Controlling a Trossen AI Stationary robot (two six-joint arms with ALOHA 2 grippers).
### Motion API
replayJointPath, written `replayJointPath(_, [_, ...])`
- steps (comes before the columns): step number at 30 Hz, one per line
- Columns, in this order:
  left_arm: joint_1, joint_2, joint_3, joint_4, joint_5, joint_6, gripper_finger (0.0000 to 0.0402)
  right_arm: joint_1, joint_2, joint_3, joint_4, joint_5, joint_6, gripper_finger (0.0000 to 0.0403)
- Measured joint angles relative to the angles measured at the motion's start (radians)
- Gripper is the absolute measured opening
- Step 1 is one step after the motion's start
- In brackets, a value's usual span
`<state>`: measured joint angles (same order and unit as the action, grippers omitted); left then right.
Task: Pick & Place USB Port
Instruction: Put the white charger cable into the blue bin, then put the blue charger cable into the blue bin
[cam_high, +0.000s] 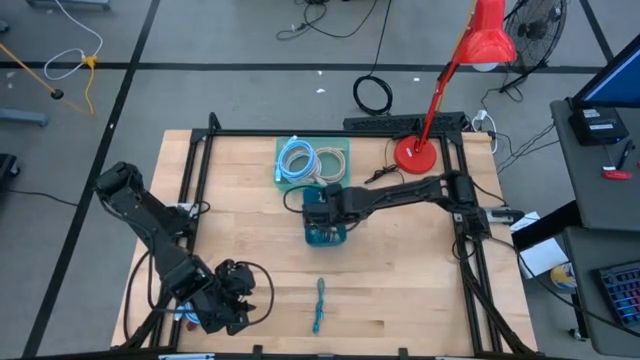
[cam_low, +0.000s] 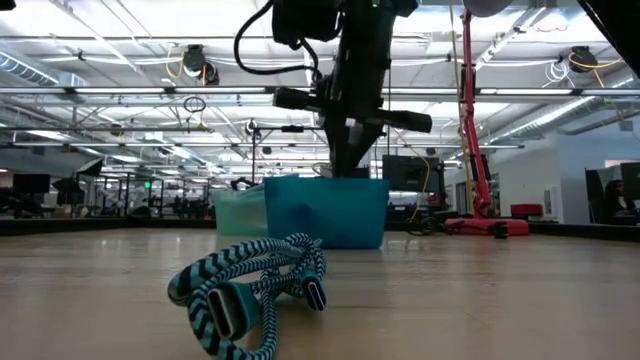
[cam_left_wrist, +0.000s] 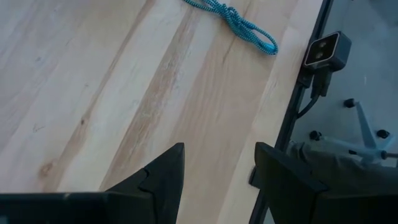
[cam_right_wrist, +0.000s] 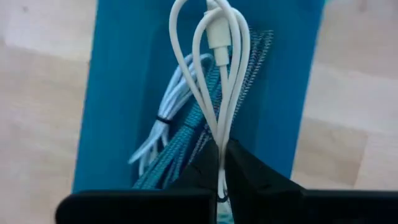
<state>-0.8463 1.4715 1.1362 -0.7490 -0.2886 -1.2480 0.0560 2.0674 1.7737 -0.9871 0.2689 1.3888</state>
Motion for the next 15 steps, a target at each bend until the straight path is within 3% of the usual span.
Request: replayJointPath(15, [-0.014,0.0,0.0,-0.016,-0.001,-0.012,0.0197,-0.016,-0.015,0.001,-0.015,0.008,-0.065,0.0086])
